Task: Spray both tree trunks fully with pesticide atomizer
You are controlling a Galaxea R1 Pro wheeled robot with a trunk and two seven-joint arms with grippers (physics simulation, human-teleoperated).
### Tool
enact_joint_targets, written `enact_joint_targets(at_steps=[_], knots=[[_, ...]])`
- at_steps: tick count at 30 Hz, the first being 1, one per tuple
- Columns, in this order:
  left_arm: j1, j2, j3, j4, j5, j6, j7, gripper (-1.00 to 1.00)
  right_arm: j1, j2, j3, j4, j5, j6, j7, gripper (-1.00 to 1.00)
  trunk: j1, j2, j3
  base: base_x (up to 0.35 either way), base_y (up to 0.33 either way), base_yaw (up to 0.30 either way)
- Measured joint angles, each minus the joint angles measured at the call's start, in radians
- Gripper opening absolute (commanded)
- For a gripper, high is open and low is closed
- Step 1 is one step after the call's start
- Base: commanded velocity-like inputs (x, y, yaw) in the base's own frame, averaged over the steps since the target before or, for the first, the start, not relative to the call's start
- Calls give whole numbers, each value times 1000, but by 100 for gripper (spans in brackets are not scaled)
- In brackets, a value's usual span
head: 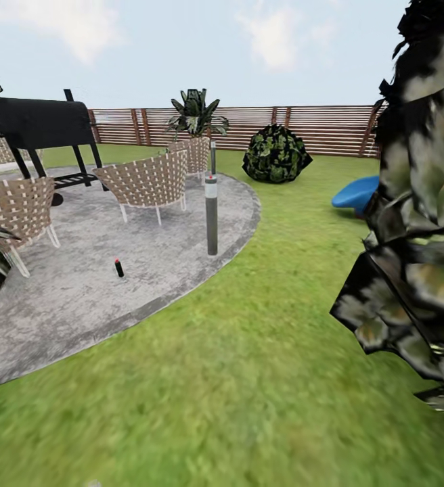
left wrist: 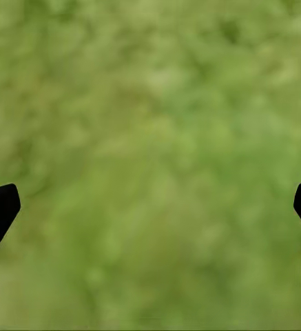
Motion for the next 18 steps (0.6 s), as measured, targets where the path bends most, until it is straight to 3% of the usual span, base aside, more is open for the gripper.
enact_joint_targets(at_steps=[18], knots=[[0,0,0,0,0,0,0,100,0,0,0,0,0,0,0,100,0,0,0,340,0,8]])
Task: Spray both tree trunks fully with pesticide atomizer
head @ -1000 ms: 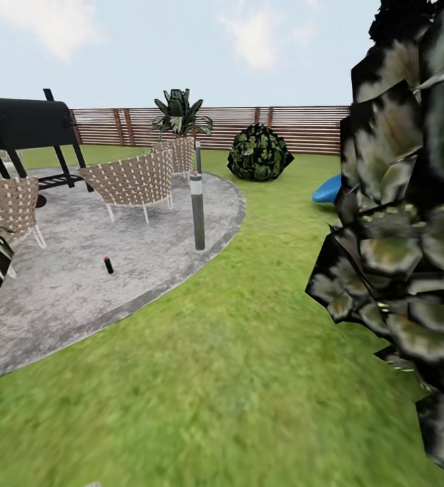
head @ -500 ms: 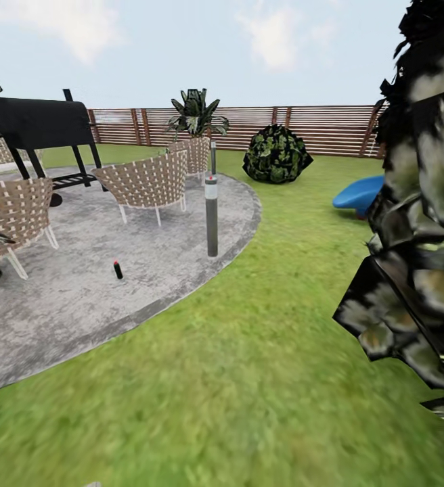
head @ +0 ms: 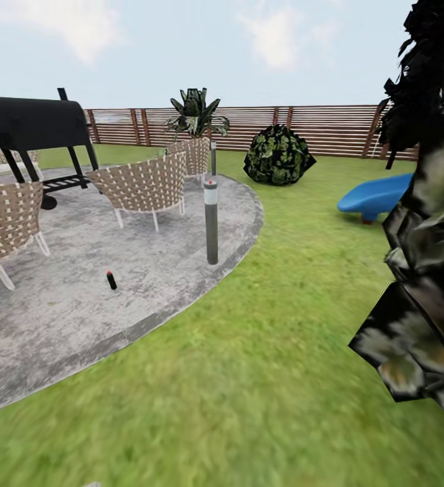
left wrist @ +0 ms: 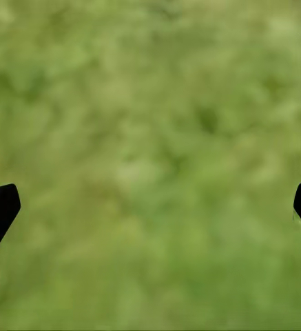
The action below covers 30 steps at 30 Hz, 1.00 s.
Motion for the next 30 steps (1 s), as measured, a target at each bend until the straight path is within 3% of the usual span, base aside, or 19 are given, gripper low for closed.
enact_joint_targets(at_steps=[20,30], knots=[[1,0,0,0,0,0,0,100,0,0,1,0,0,0,0,100,0,0,0,340,0,225],[0,0,0,0,0,0,0,100,0,0,1,0,0,0,1,100,0,0,0,340,0,48]])
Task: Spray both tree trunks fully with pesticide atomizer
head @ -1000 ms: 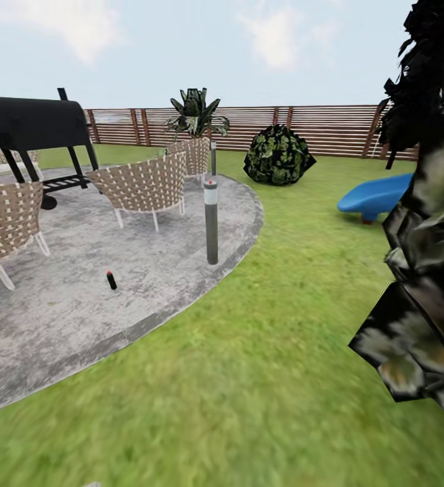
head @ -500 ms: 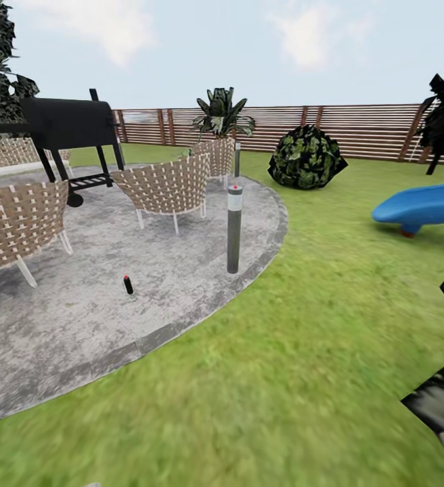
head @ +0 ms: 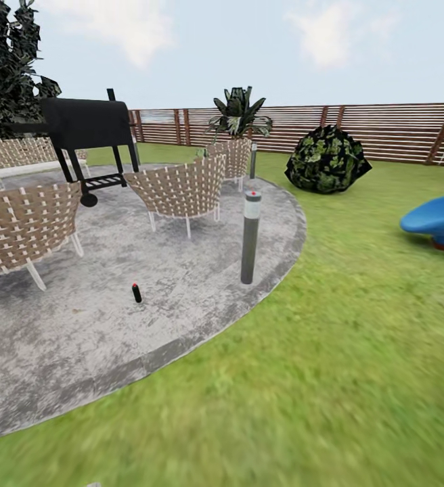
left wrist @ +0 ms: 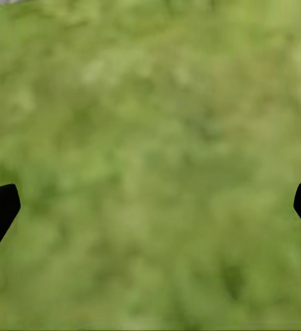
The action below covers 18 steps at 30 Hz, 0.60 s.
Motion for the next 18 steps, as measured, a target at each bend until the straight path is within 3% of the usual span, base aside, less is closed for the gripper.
enact_joint_targets(at_steps=[10,18], knots=[[15,-21,10,51,4,-3,-3,100,0,39,-3,24,-3,0,-6,100,1,0,0,0,0,0],[18,-2,19,96,34,-11,7,100,0,64,-12,69,-12,-42,-10,100,1,0,0,0,0,0]])
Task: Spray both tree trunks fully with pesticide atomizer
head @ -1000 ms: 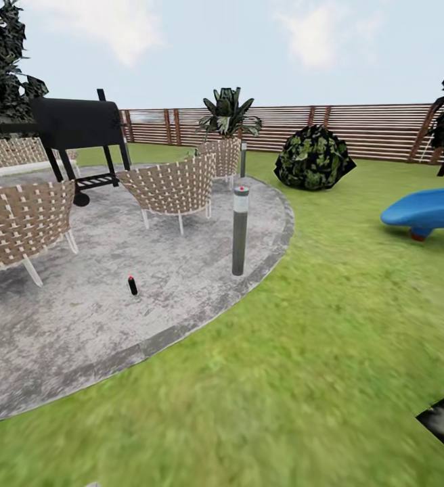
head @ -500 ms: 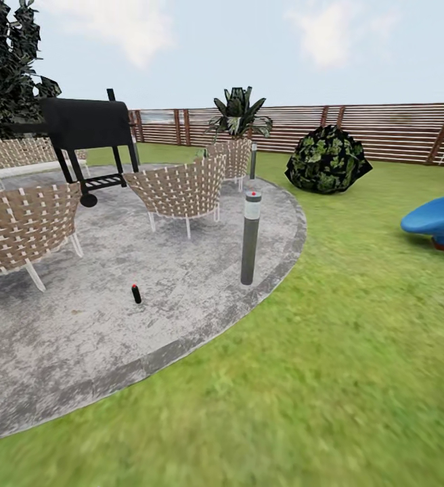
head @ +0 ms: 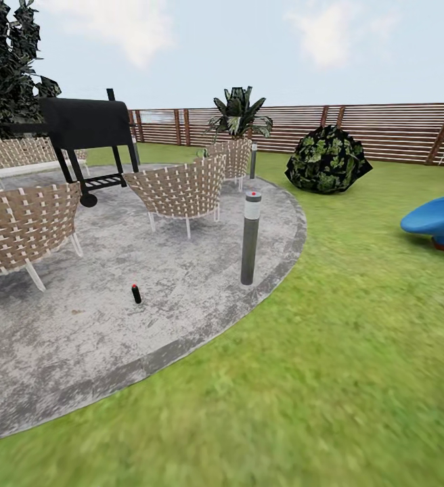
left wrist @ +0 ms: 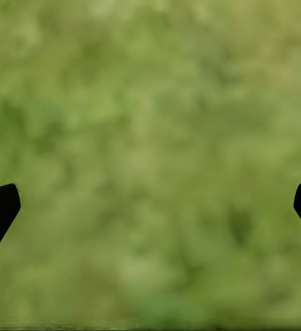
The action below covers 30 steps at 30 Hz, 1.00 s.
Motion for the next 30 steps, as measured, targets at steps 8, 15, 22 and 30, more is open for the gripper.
enact_joint_targets(at_steps=[8,15,22,30], knots=[[-7,0,-3,29,8,-11,0,100,-2,-9,-32,25,-15,-15,-27,100,-1,0,0,164,0,0],[-29,-1,-3,-9,8,-15,-2,100,-2,-21,-31,13,-11,-17,-21,100,-1,0,0,327,0,0],[-19,2,-15,-28,-4,-15,-9,100,-2,-27,-28,12,-10,-18,-19,100,-1,0,0,339,0,27],[-18,2,-21,-27,-9,-15,-12,100,-2,-27,-26,13,-9,-18,-20,100,-1,0,-7,340,0,196]])
